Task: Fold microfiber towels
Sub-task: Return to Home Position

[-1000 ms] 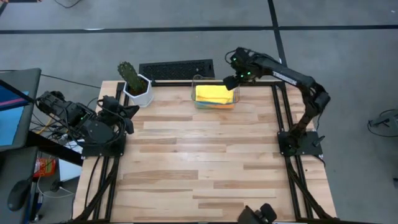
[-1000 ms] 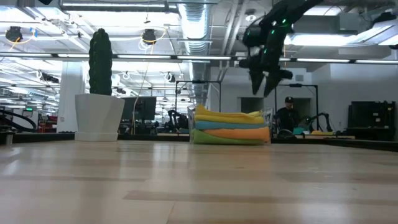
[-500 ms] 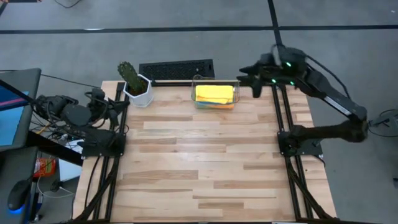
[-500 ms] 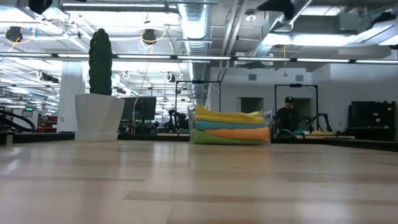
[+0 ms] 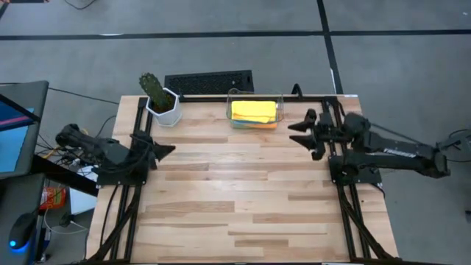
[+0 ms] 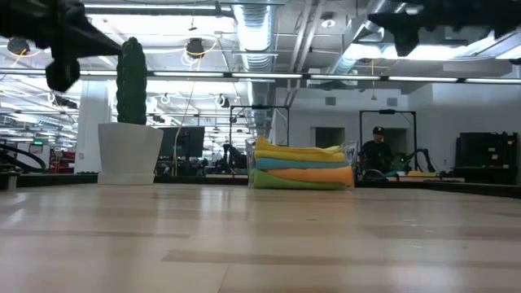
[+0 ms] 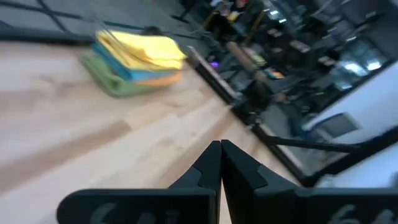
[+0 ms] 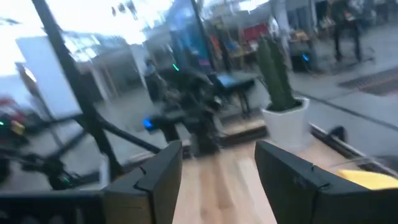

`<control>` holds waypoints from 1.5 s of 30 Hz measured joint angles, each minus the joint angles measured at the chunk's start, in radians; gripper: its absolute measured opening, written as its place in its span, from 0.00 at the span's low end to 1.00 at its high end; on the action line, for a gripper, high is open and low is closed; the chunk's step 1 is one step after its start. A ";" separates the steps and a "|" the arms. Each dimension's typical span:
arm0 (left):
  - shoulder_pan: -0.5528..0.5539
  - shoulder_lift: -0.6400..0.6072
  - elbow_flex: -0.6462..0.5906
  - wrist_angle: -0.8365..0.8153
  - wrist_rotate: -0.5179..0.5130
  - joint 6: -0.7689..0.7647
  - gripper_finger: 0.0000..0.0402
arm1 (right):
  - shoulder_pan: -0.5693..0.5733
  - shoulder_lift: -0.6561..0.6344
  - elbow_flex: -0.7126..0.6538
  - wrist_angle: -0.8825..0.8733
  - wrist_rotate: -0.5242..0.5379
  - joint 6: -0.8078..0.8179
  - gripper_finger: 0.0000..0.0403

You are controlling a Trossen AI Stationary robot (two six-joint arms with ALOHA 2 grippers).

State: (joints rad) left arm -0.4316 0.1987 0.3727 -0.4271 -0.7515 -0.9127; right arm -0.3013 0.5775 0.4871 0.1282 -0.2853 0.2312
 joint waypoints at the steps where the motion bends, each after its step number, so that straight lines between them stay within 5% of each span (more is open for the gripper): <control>1: 0.000 -0.020 -0.034 0.042 0.015 -0.001 0.00 | 0.014 -0.026 -0.059 0.071 0.002 0.022 0.56; 6: 0.000 -0.106 -0.133 0.113 0.039 -0.002 0.00 | 0.053 -0.149 -0.257 0.143 0.028 0.143 0.57; 12: 0.002 -0.199 -0.195 0.113 0.030 -0.015 0.00 | 0.104 -0.246 -0.403 0.181 0.258 0.198 0.56; 16: 0.003 -0.198 -0.200 0.059 0.037 -0.039 0.00 | 0.124 -0.283 -0.481 0.309 0.295 0.165 0.56; 26: 0.003 -0.197 -0.235 0.042 0.135 0.010 0.00 | 0.131 -0.291 -0.480 0.212 0.479 0.188 0.56; 29: 0.003 -0.197 -0.235 0.043 0.227 0.107 0.00 | 0.131 -0.290 -0.480 0.159 0.477 0.192 0.56; 37: 0.002 -0.197 -0.235 0.037 0.666 0.461 0.00 | 0.131 -0.290 -0.481 0.042 0.471 0.195 0.56; 40: 0.002 -0.197 -0.235 0.001 0.693 0.484 0.00 | 0.131 -0.290 -0.481 0.021 0.471 0.195 0.56; 45: 0.002 -0.192 -0.235 -0.004 0.690 0.305 0.00 | 0.131 -0.290 -0.481 -0.008 0.471 0.195 0.56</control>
State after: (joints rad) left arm -0.4294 0.0063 0.1379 -0.4312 -0.0616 -0.6072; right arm -0.1707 0.2878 0.0063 0.1203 0.1852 0.4267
